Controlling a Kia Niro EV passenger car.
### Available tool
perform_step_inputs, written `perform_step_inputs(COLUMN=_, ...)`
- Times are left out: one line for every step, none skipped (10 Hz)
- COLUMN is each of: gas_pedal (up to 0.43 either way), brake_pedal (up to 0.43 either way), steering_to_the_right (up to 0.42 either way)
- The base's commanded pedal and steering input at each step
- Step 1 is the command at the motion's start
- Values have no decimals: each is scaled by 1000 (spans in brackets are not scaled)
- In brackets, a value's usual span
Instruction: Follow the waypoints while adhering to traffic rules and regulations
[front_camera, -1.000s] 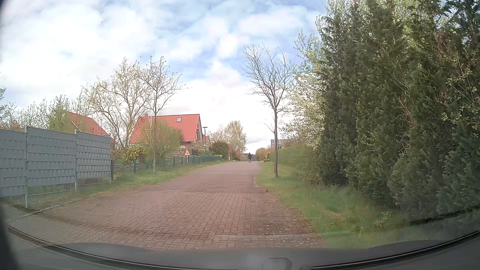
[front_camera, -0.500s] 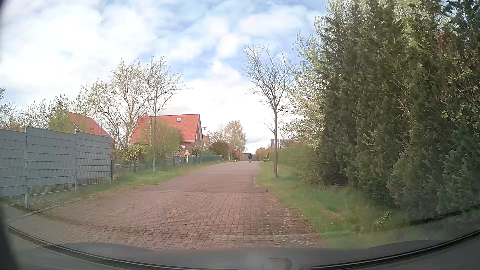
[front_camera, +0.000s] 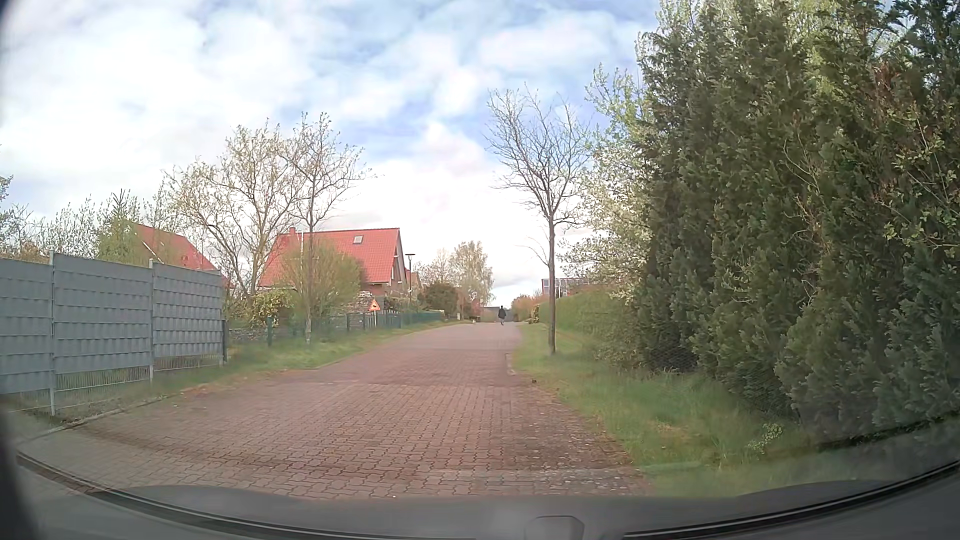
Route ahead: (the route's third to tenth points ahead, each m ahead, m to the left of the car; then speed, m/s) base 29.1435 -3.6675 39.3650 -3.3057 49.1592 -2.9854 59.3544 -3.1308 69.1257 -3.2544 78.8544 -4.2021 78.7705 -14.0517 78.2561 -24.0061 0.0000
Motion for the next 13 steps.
perform_step_inputs(gas_pedal=0, brake_pedal=238, steering_to_the_right=-6)
perform_step_inputs(gas_pedal=0, brake_pedal=238, steering_to_the_right=-6)
perform_step_inputs(gas_pedal=0, brake_pedal=238, steering_to_the_right=-6)
perform_step_inputs(gas_pedal=0, brake_pedal=238, steering_to_the_right=-6)
perform_step_inputs(gas_pedal=0, brake_pedal=244, steering_to_the_right=-6)
perform_step_inputs(gas_pedal=0, brake_pedal=238, steering_to_the_right=-6)
perform_step_inputs(gas_pedal=0, brake_pedal=238, steering_to_the_right=-6)
perform_step_inputs(gas_pedal=0, brake_pedal=238, steering_to_the_right=-6)
perform_step_inputs(gas_pedal=0, brake_pedal=238, steering_to_the_right=-6)
perform_step_inputs(gas_pedal=0, brake_pedal=238, steering_to_the_right=-6)
perform_step_inputs(gas_pedal=0, brake_pedal=238, steering_to_the_right=-6)
perform_step_inputs(gas_pedal=0, brake_pedal=244, steering_to_the_right=-6)
perform_step_inputs(gas_pedal=0, brake_pedal=238, steering_to_the_right=-6)
